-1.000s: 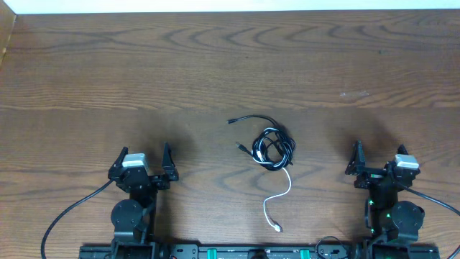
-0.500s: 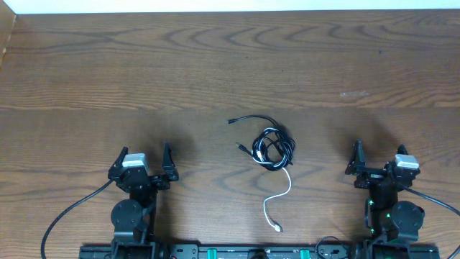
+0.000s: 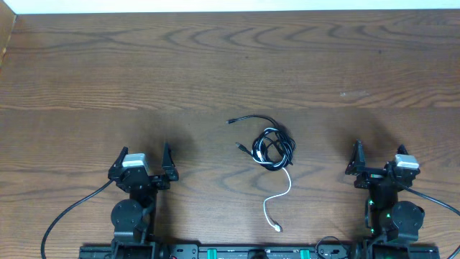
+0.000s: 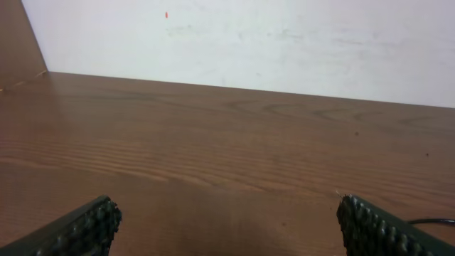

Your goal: Untangle cables

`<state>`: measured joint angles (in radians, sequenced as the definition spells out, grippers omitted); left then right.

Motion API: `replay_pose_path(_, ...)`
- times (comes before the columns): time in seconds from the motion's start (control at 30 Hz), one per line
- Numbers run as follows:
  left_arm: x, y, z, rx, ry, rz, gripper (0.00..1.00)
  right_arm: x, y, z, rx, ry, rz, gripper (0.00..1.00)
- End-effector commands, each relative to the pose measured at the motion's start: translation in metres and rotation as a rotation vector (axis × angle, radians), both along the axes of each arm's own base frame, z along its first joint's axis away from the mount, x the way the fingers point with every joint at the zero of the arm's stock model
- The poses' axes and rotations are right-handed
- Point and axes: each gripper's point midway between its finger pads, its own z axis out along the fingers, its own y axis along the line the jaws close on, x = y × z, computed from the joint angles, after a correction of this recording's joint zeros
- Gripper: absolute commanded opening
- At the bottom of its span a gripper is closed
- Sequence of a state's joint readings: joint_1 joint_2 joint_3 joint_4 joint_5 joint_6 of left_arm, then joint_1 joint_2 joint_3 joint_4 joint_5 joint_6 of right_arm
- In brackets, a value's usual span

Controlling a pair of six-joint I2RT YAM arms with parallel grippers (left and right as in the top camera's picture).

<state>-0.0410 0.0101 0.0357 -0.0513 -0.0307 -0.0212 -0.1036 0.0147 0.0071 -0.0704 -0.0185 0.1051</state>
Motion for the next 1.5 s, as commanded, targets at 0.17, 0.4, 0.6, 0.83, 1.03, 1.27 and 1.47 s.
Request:
replay_pose_path(0.17,0.0,-0.001,-0.019,0.018,0.047,-0.009,0.98,-0.001,-0.003,0.0,-0.01,-0.002,-0.013,0.99)
replay_pose_path(0.4,0.0,-0.001,-0.019,0.018,0.047,-0.009,0.98,-0.001,-0.003,0.0,-0.01,-0.002,-0.013,0.99)
replay_pose_path(0.6,0.0,-0.001,-0.019,0.018,0.045,-0.009,0.98,-0.001,-0.003,0.0,-0.01,-0.002,-0.013,0.99)
replay_pose_path(0.83,0.001,-0.007,-0.016,-0.005,0.034,-0.037,0.98,-0.001,-0.003,0.0,-0.01,-0.002,-0.013,0.99)
replay_pose_path(1.03,-0.001,-0.009,0.017,-0.035,-0.052,-0.05,0.98,-0.001,-0.003,0.0,-0.01,-0.002,-0.013,0.99)
replay_pose_path(1.27,-0.006,-0.009,0.053,-0.113,-0.123,-0.048,0.98,-0.001,-0.003,0.0,-0.01,-0.002,-0.013,0.99)
replay_pose_path(1.47,-0.009,-0.022,0.073,-0.135,-0.083,-0.122,0.98,-0.001,-0.003,0.0,-0.01,-0.002,-0.013,0.99)
